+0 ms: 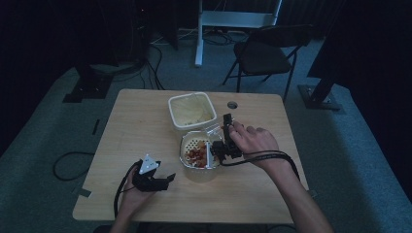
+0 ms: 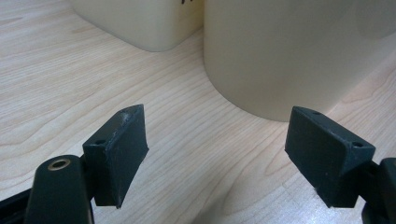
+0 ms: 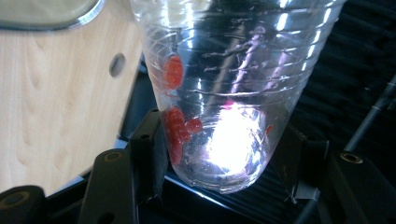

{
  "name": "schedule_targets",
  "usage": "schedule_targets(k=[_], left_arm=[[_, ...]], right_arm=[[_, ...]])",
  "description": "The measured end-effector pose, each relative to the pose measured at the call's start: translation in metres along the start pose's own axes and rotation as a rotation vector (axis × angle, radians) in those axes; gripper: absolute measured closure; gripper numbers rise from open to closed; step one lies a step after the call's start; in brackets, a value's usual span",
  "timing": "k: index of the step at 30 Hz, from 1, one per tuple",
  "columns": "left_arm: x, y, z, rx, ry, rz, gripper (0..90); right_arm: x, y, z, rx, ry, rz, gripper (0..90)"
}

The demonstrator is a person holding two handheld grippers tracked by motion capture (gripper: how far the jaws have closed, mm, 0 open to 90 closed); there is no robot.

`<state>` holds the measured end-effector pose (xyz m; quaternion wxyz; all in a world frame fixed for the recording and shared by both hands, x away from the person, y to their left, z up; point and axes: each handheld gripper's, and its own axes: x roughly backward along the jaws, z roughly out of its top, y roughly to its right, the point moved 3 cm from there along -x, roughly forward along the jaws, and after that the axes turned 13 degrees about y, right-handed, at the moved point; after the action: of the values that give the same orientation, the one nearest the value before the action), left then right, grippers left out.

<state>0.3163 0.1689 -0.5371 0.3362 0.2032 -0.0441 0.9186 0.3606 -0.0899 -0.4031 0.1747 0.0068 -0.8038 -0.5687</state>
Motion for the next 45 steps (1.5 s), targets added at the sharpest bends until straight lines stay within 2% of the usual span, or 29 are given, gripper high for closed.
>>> schedule_targets(k=[1,3,4,5,6,7,8,9,10,11,12,13,14,18,19,20,21,23,25,27,30,32,35,37,38,40,45], left_arm=[[-0.001,0.000,0.000,0.001,0.000,0.000,21.8],[-0.001,-0.001,0.000,0.002,-0.001,-0.001,21.8],[-0.002,-0.001,0.000,0.000,-0.003,-0.003,21.8],[-0.002,0.000,0.000,-0.001,-0.004,-0.001,21.8],[-0.002,0.000,0.000,-0.009,-0.007,0.001,21.8],[-0.001,0.000,0.000,-0.009,-0.007,-0.002,21.7],[-0.001,0.001,0.000,-0.004,-0.003,-0.006,21.7],[-0.001,0.000,0.000,-0.004,-0.007,-0.005,21.7],[-0.002,0.000,-0.001,-0.007,-0.010,0.000,21.7],[-0.001,0.000,-0.001,-0.006,-0.010,-0.002,21.7],[-0.001,0.000,0.000,-0.005,-0.006,-0.005,21.7],[-0.001,0.001,0.000,-0.006,-0.004,-0.004,21.7],[-0.001,0.001,0.000,-0.004,-0.003,-0.003,21.8],[-0.001,-0.001,0.000,0.005,-0.002,-0.001,21.7],[-0.001,-0.001,0.000,0.008,-0.001,-0.001,21.7],[0.000,-0.001,0.000,0.007,-0.001,-0.001,21.8],[0.000,-0.001,0.000,0.006,0.001,0.001,21.7],[0.000,-0.001,0.000,0.003,0.000,0.000,21.8],[0.000,0.000,0.000,0.003,-0.004,-0.002,21.8],[-0.001,0.000,0.000,0.000,-0.005,-0.004,21.8],[-0.002,0.002,0.000,-0.007,-0.009,-0.008,21.8],[-0.001,0.002,0.000,-0.011,-0.007,-0.009,21.8],[0.001,0.002,-0.001,-0.011,-0.001,-0.009,21.8],[0.003,0.002,-0.001,-0.009,0.000,-0.006,21.7],[0.003,0.002,-0.002,-0.009,0.002,-0.004,21.8],[0.004,0.000,-0.001,-0.008,0.002,-0.005,21.7],[0.004,0.000,-0.002,-0.011,-0.004,-0.005,21.8]], right_arm=[[0.001,-0.001,0.001,-0.006,0.021,0.014,42.9],[0.000,-0.001,0.001,0.023,0.007,0.004,42.9],[-0.001,-0.001,0.002,0.010,0.008,0.010,42.9],[0.000,-0.004,0.004,0.035,0.031,0.031,42.9],[-0.001,-0.006,0.004,0.077,0.027,0.029,42.8],[-0.002,-0.002,0.002,0.054,0.000,0.010,42.9],[-0.003,0.001,0.001,0.002,0.001,0.013,42.9],[-0.002,-0.001,0.002,0.015,0.022,0.038,42.9],[-0.002,-0.002,0.003,0.057,0.014,0.028,42.9],[-0.002,-0.002,0.003,0.044,-0.004,0.018,43.0],[-0.002,-0.002,0.005,0.028,0.017,0.036,43.0],[-0.001,-0.004,0.006,0.038,0.033,0.044,42.9],[-0.002,-0.003,0.005,0.047,0.018,0.028,42.9],[-0.002,-0.003,0.004,-0.050,0.046,0.050,42.8],[-0.002,-0.001,0.002,-0.114,0.067,0.057,42.7],[-0.002,0.003,-0.002,-0.210,0.108,0.077,42.7],[-0.001,0.005,-0.005,-0.321,0.152,0.086,42.7],[0.001,0.008,-0.012,-0.507,0.217,0.096,42.5],[0.003,0.011,-0.019,-0.709,0.306,0.116,42.4],[0.004,0.013,-0.025,-0.915,0.394,0.153,42.3],[0.000,0.013,-0.033,-1.184,0.522,0.222,42.0],[-0.006,0.014,-0.038,-1.332,0.600,0.272,42.0],[-0.016,0.016,-0.042,-1.491,0.668,0.309,41.8],[-0.022,0.018,-0.043,-1.570,0.726,0.333,41.7],[-0.025,0.020,-0.043,-1.594,0.736,0.336,41.6],[-0.031,0.023,-0.042,-1.611,0.746,0.342,41.6],[-0.047,0.033,-0.037,-1.608,0.735,0.346,41.5]])
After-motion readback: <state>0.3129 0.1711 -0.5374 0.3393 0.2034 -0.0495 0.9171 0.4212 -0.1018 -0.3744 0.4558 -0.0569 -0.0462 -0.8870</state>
